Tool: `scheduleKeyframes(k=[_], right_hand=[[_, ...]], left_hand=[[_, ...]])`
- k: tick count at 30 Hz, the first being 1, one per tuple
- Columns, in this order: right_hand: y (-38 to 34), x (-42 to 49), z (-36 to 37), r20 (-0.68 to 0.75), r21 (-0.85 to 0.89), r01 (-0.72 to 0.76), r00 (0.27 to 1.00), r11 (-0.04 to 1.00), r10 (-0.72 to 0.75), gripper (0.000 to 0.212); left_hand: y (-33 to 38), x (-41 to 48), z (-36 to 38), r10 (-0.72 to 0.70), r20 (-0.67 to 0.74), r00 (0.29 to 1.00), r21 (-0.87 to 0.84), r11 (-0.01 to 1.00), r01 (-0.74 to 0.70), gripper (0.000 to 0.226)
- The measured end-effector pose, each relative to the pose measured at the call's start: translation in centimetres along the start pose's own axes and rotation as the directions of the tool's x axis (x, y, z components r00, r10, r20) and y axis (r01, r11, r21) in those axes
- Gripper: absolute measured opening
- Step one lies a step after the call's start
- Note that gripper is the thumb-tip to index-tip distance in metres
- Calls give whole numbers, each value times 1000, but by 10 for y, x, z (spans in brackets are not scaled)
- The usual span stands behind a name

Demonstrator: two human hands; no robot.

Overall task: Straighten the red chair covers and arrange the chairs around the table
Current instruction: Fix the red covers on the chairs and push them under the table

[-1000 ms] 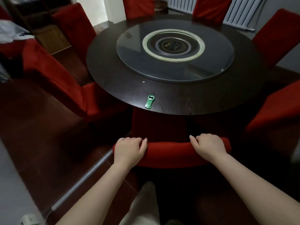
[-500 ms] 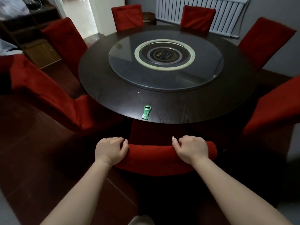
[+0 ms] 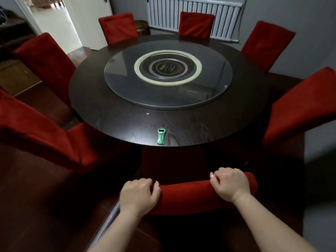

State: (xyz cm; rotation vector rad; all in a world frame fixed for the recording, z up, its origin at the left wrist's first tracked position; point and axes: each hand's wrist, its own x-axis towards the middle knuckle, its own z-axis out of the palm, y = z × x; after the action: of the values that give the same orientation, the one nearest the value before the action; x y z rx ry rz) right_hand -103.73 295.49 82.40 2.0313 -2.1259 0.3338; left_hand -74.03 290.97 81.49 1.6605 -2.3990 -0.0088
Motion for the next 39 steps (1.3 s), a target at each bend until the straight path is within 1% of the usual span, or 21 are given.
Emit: scheduleKeyframes(k=[2,8,14,19,24,26,28,32,35,39], right_hand=[[8,-9,-1,11,-17,-21,1000,1000,22,48],[7,-11,-1,-1,13,-33,999,999,33,53],[11,-17,1,-8,20,-6,1000,1000,6,51],[19,-16,3,-12,16,28,1000,999,-28,49],[-2,4,1,-52,33,17,999,999,-16,49],[-20,14,-1,-11,20,-1,1000,1000,2,53],[-33,18,-4,61,3,-12,998,1000,12,56],[-42,15,-5,174,-49,-16,984,999,24,50],[-52,17,-7,203,-45,-31,978,998,40,48],[-64,20,-5,205,-28,-45,977,999,50,48]], left_hand=[[12,-8,-1,7,21,1000,-8,1000,-7,46],[15,-7,-10,9,52,999,11,1000,-10,49],[20,-16,-11,-21,56,998,-5,1000,21,52],[28,-32,-8,-32,65,997,-21,999,33,46],[6,-17,-11,-69,83,994,36,997,66,55],[-13,-8,-14,-82,67,994,46,996,79,57],[-29,-4,-14,-62,51,997,29,998,61,56],[-45,0,-12,-25,40,999,42,999,23,53],[-55,5,-12,-16,33,999,61,998,14,56],[-70,14,-13,0,42,999,94,996,-4,66]])
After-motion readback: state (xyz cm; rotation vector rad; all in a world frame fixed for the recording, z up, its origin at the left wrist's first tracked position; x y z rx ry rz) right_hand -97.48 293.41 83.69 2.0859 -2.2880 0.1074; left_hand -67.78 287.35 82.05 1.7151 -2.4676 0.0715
